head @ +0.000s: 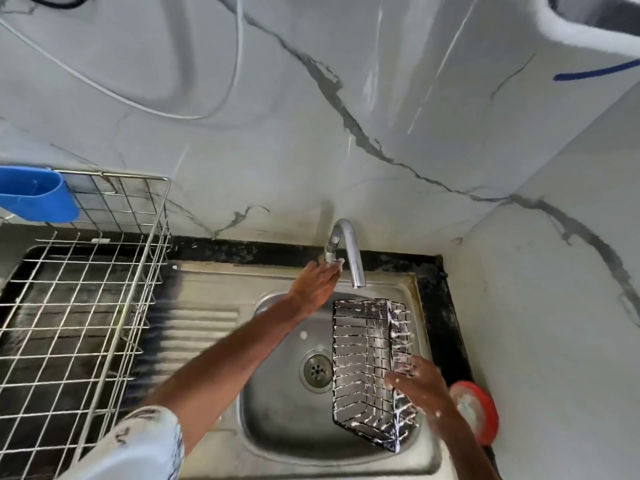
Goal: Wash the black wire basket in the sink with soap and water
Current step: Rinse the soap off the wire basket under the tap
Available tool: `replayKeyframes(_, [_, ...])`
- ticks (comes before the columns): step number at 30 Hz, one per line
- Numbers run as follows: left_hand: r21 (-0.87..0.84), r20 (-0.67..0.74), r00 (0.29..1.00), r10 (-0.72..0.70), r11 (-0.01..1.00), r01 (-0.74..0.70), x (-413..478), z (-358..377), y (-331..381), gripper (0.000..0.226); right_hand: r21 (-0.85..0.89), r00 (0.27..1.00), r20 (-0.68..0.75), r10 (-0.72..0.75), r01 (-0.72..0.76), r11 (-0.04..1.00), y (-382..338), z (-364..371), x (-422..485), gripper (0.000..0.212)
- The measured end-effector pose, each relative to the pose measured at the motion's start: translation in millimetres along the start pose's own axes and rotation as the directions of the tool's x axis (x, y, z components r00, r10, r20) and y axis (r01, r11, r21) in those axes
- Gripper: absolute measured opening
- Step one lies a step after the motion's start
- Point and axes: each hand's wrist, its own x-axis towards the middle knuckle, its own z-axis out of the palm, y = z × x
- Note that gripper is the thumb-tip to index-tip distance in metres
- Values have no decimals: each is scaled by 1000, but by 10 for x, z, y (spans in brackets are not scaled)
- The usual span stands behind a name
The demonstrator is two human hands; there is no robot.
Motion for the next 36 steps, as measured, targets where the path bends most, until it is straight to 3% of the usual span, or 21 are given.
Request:
replayKeyframes(2, [75, 30, 999, -20, 997, 18, 103, 44, 14, 69, 72, 1000, 3, 5, -5, 997, 41, 1, 4, 123])
replayKeyframes(5, [176, 45, 998, -54, 983, 46, 118, 164, 51, 75, 133, 998, 58, -5, -3, 991, 67, -13, -6, 126])
replayKeyframes(8, [160, 14, 994, -111, 981, 108, 13, 321, 46, 79, 169, 999, 39, -19, 13, 986, 41, -2, -66, 90])
replayKeyframes(14, [-35, 41, 979, -201, 979, 202, -12, 552, 31, 79, 238, 999, 36, -37, 27, 971, -76, -16, -87, 24])
replayKeyframes(20, [-152, 154, 944, -291, 938, 313, -49, 447, 89, 81, 255, 1000, 21, 7, -12, 967, -131, 4, -121, 21])
replayKeyframes(22, [-312, 159, 922, -353, 868, 386, -137, 380, 183, 82, 281, 999, 47, 9, -21, 959, -88, 13, -112, 39])
replayKeyframes(24, [-529, 132, 897, -421, 736, 423, -273, 381, 348, 78, 284, 997, 83, -3, -21, 959, -98, 14, -167, 54])
replayKeyframes(26, [-708, 141, 859, -492, 556, 435, -420, 394, 511, 58, 296, 994, 103, -19, -12, 955, -83, 26, -201, 64])
replayKeyframes(28, [-832, 124, 786, -606, 369, 416, -525, 387, 620, 36, 278, 995, 95, -33, 5, 961, -18, 52, -171, 96])
replayKeyframes(30, [-928, 154, 719, -677, 151, 340, -566, 299, 695, 20, 290, 994, 79, -74, 48, 956, 18, 129, -187, 118])
replayKeyframes(31, [-955, 224, 713, -664, -5, 296, -562, 206, 717, 20, 275, 995, 60, -80, 60, 960, 43, 168, -166, 125])
replayKeyframes(33, [-869, 466, 724, -508, -415, 268, -496, 16, 731, 26, 242, 997, 31, -74, 64, 968, 47, 256, -128, 136])
replayKeyframes(34, [-767, 571, 711, -410, -574, 286, -444, -46, 725, 29, 234, 996, 32, -85, 75, 969, 111, 297, -85, 138])
replayKeyframes(36, [-614, 676, 679, -286, -727, 305, -339, -108, 687, 34, 172, 992, 8, -126, 123, 977, 148, 387, -40, 140])
